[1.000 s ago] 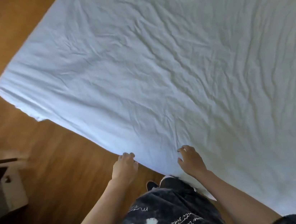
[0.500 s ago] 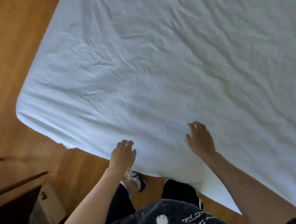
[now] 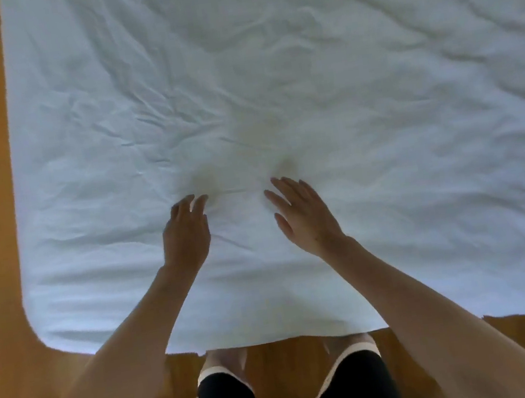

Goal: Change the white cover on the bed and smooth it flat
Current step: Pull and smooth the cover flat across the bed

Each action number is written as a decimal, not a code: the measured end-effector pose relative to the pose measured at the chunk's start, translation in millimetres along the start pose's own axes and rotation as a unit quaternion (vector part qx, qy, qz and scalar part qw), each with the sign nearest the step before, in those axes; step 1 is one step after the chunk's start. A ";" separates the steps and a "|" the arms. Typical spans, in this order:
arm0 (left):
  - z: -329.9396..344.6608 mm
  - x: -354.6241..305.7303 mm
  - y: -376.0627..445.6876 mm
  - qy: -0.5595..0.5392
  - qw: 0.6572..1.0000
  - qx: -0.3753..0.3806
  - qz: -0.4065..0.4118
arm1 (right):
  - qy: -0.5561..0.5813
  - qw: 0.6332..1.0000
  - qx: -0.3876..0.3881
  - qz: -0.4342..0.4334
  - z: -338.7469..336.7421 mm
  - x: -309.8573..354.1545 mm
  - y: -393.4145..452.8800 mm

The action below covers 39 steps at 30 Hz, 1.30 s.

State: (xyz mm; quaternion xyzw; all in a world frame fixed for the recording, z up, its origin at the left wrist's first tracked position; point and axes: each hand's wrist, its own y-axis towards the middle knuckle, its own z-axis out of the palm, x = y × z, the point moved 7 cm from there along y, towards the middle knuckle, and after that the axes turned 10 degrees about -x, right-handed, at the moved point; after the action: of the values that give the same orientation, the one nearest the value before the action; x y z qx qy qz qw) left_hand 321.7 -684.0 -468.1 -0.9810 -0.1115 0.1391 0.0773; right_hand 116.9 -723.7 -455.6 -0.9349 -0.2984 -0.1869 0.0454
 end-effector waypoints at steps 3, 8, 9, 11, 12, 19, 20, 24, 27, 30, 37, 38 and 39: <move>19.6 44.8 40.0 0.020 1.000 -0.012 -0.015 | -0.027 0.999 -0.016 -0.032 36.8 20.8 56.4; 60.1 81.2 78.9 0.103 0.993 -0.050 -0.040 | -0.100 0.991 0.062 0.059 107.8 3.5 111.1; 56.4 84.0 80.1 0.109 0.990 -0.076 -0.042 | -0.112 0.990 0.061 0.061 112.1 2.2 115.9; 56.9 88.3 85.9 0.113 0.983 -0.142 0.005 | -0.139 0.990 0.023 0.030 122.9 0.4 126.1; 57.5 88.2 88.9 0.114 0.976 -0.177 0.046 | -0.147 0.989 -0.006 0.015 125.4 0.9 128.0; 49.0 78.0 97.8 0.066 0.963 -0.194 0.177 | -0.065 0.969 -0.215 0.101 70.3 -11.7 101.0; 48.1 79.2 96.6 0.066 0.962 -0.198 0.177 | -0.072 0.961 -0.229 0.141 61.9 -27.4 82.1; 50.6 78.2 92.6 0.053 0.965 -0.218 0.136 | -0.141 0.956 -0.150 0.209 61.1 -102.3 4.2; 51.0 62.2 81.8 -0.005 0.974 -0.212 0.083 | -0.150 0.972 -0.075 0.168 66.3 -129.9 -7.8; 71.6 -14.0 47.3 -0.068 0.976 -0.137 0.152 | -0.136 0.981 -0.069 0.123 61.5 -137.1 -9.4; 120.6 -157.1 0.3 0.054 0.950 -0.071 0.299 | -0.135 0.987 -0.078 0.043 38.5 -179.3 -56.7; 129.9 -167.1 -7.0 0.059 0.943 -0.072 0.320 | -0.136 0.986 -0.088 0.029 33.0 -189.9 -65.1; 139.5 -173.9 -10.7 0.060 0.944 -0.073 0.316 | -0.134 0.986 -0.100 0.010 29.0 -199.0 -71.3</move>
State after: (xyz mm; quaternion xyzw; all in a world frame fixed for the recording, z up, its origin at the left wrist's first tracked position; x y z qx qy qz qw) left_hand 116.3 -698.6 -554.2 -0.9754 0.1988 0.0883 -0.0357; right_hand -64.4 -767.3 -559.4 -0.9543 -0.2722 -0.0879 -0.0867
